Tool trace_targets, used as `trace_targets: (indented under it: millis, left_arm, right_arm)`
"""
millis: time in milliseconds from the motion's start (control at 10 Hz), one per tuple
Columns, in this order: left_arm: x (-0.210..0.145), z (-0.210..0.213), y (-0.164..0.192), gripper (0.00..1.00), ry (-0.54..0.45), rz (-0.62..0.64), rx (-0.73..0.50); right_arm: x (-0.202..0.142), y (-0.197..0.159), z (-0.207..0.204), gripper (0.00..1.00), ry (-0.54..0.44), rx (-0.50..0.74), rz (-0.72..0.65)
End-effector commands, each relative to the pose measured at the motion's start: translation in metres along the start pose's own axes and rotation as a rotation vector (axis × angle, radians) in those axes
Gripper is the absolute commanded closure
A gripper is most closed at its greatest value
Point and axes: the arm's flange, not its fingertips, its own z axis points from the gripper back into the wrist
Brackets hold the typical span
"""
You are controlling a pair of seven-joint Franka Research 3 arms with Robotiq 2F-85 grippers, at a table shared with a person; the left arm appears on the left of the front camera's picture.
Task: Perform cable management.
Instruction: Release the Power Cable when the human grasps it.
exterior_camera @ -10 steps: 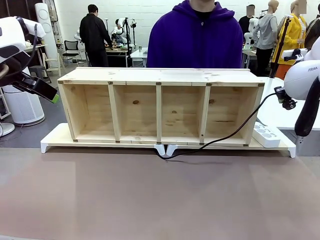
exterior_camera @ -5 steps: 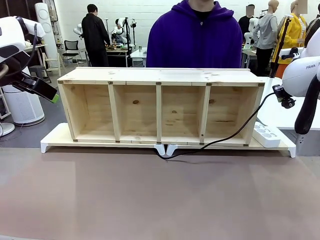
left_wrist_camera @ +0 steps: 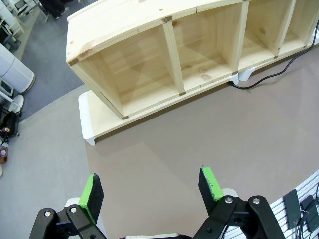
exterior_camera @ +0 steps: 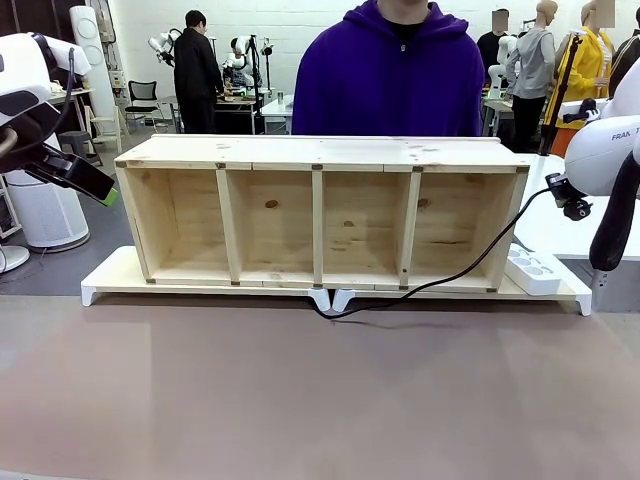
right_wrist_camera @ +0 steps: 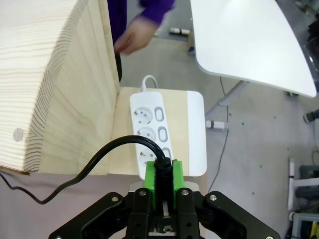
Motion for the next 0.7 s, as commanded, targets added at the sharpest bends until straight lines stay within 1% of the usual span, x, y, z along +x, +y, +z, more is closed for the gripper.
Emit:
trace_targets:
  millis: [0,600]
  left_arm:
    - [0.0012,-0.0003,0.0008,0.0,-0.008,-0.011,0.006]
    - [0.0012,-0.0003,0.0008,0.0,-0.008,-0.011,0.006]
  right_arm:
    - [0.0011,0.001,-0.0006,0.84,-0.005,0.002,0.007]
    - [0.0011,0.001,-0.0006,0.84,-0.005,0.002,0.007]
